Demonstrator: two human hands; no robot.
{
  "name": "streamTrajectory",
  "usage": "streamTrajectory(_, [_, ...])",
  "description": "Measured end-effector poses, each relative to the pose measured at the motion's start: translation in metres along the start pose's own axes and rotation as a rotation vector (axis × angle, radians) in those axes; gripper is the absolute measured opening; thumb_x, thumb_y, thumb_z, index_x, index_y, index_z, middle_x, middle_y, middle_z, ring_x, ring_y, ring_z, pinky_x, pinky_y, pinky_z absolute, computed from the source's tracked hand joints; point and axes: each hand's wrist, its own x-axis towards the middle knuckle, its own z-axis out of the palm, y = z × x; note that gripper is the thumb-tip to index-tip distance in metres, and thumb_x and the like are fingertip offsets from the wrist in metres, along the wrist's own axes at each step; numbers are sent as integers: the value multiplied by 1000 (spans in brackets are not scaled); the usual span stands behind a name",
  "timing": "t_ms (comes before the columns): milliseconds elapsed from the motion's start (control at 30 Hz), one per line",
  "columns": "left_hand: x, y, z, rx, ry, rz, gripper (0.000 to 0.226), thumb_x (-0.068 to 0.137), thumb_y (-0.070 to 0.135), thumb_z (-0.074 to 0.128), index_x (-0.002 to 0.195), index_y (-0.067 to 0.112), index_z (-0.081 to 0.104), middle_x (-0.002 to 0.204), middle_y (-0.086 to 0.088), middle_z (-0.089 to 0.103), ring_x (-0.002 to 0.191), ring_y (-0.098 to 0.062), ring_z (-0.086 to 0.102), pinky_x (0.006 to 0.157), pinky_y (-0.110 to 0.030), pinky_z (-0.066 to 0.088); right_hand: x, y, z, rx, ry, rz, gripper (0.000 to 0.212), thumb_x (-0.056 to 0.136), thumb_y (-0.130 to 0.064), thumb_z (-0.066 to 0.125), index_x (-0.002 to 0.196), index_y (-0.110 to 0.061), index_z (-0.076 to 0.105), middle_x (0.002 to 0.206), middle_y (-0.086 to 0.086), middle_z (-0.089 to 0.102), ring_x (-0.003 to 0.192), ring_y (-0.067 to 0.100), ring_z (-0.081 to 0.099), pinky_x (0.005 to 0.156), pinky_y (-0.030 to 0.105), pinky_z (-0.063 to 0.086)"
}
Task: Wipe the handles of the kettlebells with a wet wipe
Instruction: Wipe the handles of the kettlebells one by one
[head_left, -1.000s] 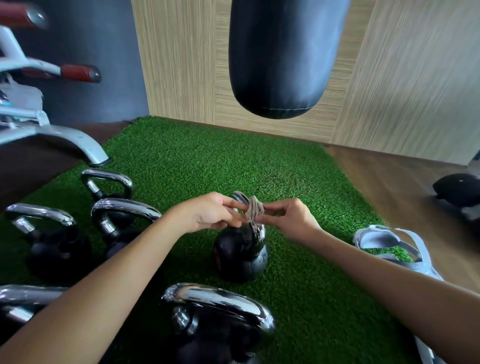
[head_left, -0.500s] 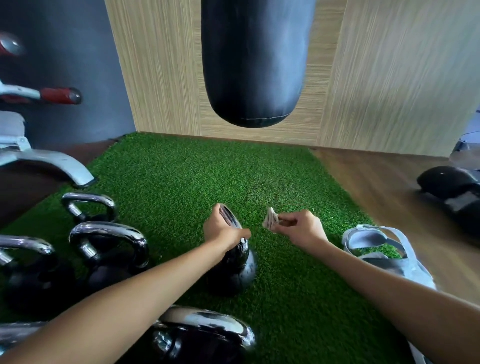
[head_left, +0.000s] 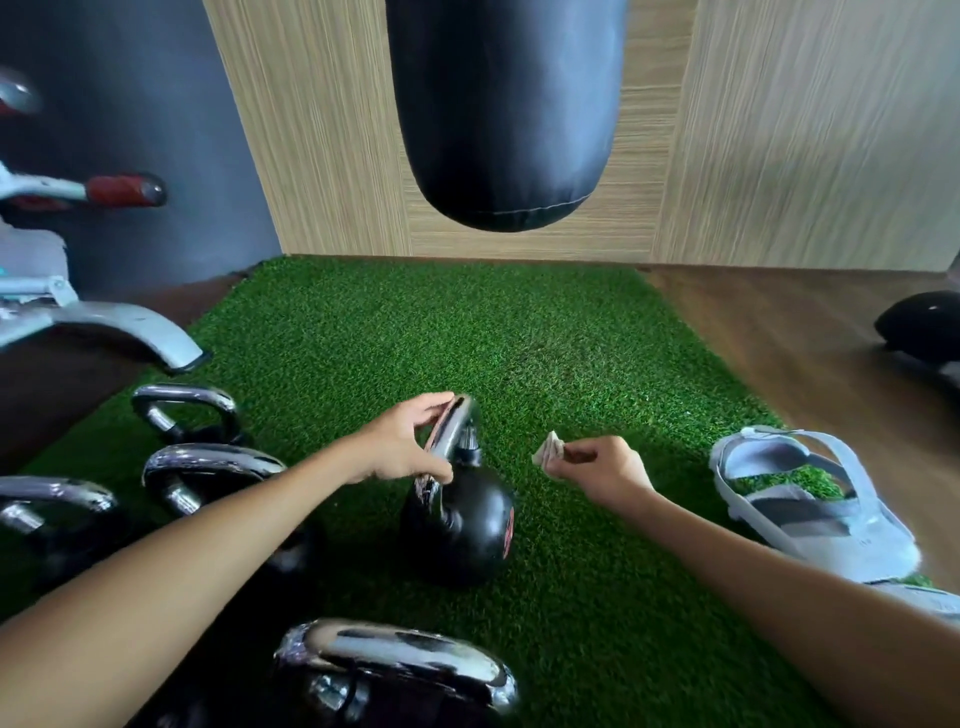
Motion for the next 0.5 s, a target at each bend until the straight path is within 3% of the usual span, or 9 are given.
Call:
streamTrajectory(100, [3, 8, -25, 235, -158, 46, 124, 61, 43, 96, 159, 34, 20, 165, 4, 29, 151, -13, 27, 120, -34, 22, 10, -1, 20, 70, -9, 33, 10, 82, -33, 82, 88, -27, 77, 74, -7, 73, 47, 1, 50, 40, 16, 38])
streamTrajectory(167, [7, 21, -38, 433, -216, 51, 131, 57, 54, 94, 161, 33, 18, 165, 7, 30, 151, -14, 28, 122, -35, 20, 20, -6, 36, 99, 1, 42, 13, 81, -31, 82, 87, -23, 75, 81, -6, 74, 64, 9, 66, 53, 25, 55])
streamTrajectory(233, [12, 31, -47, 588, -255, 48, 136, 53, 57, 94, 161, 32, 16, 164, 10, 31, 151, -16, 30, 125, -41, 23, 33, -10, 56, 123, 31, 58, 17, 79, -30, 83, 82, -25, 68, 86, -5, 72, 79, 15, 71, 71, 33, 62])
streamTrajectory(300, [15, 35, -49, 643, -262, 40, 139, 50, 58, 95, 161, 33, 16, 163, 11, 33, 150, -20, 32, 123, -46, 29, 47, -12, 75, 161, 47, 70, 28, 77, -27, 84, 81, -35, 57, 90, -6, 68, 85, 17, 70, 79, 40, 62])
streamTrajectory(400, [17, 37, -46, 697, -252, 57, 143, 47, 59, 94, 162, 33, 12, 163, 10, 33, 148, -23, 35, 120, -46, 33, 59, -13, 97, 244, 12, 54, 35, 77, -26, 81, 83, -45, 52, 98, -2, 68, 86, 19, 70, 80, 44, 62])
streamTrajectory(500, [19, 38, -43, 741, -226, 70, 142, 47, 58, 93, 162, 31, 14, 163, 8, 34, 142, -23, 44, 116, -43, 39, 66, -11, 105, 247, 65, 58, 21, 82, -28, 81, 98, -38, 71, 91, -7, 72, 80, 14, 71, 72, 31, 60])
